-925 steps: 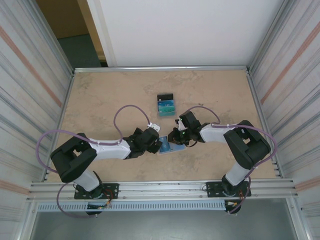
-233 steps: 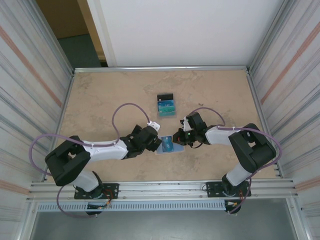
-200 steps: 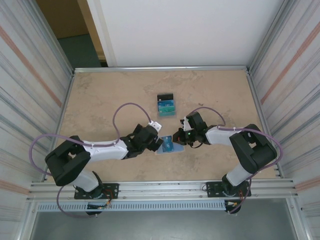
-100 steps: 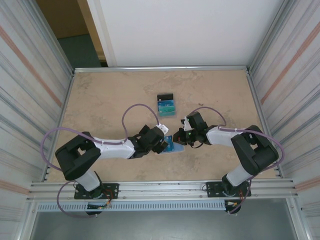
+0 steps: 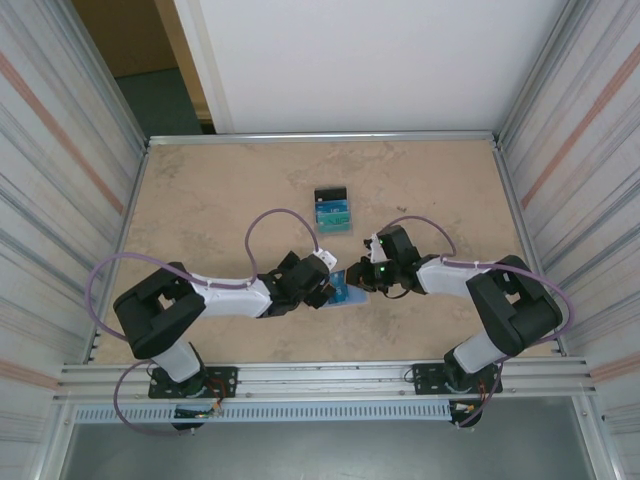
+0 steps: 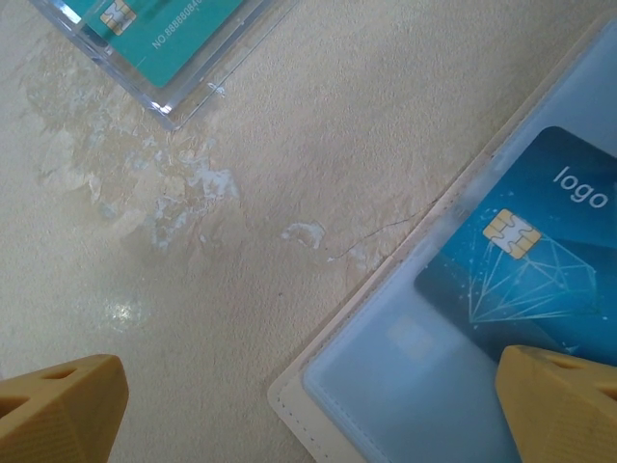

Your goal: Take the credit cards out of the card holder

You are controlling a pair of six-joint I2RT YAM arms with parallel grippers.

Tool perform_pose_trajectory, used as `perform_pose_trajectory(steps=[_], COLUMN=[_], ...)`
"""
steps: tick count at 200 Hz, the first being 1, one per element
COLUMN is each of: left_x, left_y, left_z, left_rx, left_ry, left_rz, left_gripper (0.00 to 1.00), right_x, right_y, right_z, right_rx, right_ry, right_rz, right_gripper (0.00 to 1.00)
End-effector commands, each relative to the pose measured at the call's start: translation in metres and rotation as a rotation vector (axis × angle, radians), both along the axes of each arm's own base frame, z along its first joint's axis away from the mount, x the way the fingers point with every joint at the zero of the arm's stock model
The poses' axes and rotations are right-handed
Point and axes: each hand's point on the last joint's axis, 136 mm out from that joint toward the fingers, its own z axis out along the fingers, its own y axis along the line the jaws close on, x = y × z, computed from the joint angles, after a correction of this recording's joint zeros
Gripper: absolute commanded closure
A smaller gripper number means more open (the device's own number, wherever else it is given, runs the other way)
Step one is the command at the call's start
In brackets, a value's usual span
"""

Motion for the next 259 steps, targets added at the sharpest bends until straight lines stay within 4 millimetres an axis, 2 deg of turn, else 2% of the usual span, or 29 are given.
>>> perform_pose_trajectory(steps=[1,32,68,96,156,200,259], left_x=[0.000,-0.001,-0.001,0.000,0.000,0.003,0.008], left_y=[0.005,0.006,0.006,0.007,0.012,0.015,0.012], left_z=[-0.005,-0.006,-0.005,-0.004,-0.004,0.004,0.025], left_rx=[0.024,0.018,0.015,0.017,0.033,0.028,-0.024], left_ry=[0.005,0.009,0.010,0.007,0.006,-0.010,-0.043], left_rz=[0.019,0.025,0.027,0.036,0.056,0.063,0.071], left_gripper=[0.01,0.01,0.01,0.01,0.01,0.01,0.01], right_x=[-0.004,-0.008,-0.006,-0.003,0.004,0.009,0.014], right_y=[0.012,0.023,0.023,0.016,-0.016,-0.026,-0.028], right_z=[0.010,0.002,-0.010,-0.014,-0.018,-0.002,0.034], right_rx=[0.049,0.041,-0.004,-0.047,-0.166,-0.201,-0.202], right_ry=[-0.018,-0.012,0.003,-0.006,-0.011,-0.063,-0.174], right_rz=[0.036,0.063,0.054,0.034,-0.014,-0.022,-0.006], right_gripper=[0.84,0.85,0.88,0.94,0.98,0.99,0.99])
